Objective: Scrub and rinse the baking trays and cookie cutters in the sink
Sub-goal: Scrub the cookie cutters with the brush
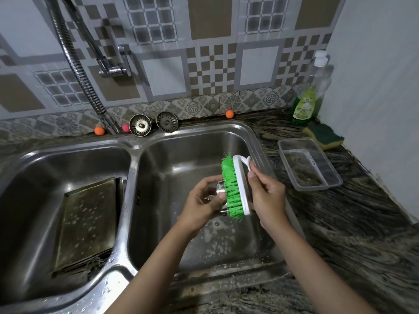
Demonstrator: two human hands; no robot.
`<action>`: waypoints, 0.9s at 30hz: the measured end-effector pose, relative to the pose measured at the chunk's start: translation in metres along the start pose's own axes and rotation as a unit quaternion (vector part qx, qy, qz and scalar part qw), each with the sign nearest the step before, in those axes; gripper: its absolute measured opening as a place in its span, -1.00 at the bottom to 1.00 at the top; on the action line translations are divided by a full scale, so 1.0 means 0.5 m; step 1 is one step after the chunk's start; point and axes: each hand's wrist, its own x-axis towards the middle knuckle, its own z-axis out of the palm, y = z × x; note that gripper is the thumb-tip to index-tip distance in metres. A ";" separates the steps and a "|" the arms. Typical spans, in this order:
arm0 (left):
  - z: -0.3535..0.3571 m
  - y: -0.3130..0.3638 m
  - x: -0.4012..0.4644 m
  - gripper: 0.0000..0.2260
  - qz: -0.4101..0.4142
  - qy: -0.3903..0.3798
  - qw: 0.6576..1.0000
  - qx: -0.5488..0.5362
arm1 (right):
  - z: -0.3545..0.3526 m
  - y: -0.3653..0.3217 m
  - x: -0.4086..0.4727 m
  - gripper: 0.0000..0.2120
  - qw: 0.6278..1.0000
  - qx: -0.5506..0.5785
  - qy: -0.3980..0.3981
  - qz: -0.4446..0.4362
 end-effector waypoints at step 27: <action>-0.087 -0.001 -0.005 -0.77 -0.024 0.205 0.974 -0.089 | 0.038 0.032 -0.098 -0.74 0.994 0.000 -0.092 0.052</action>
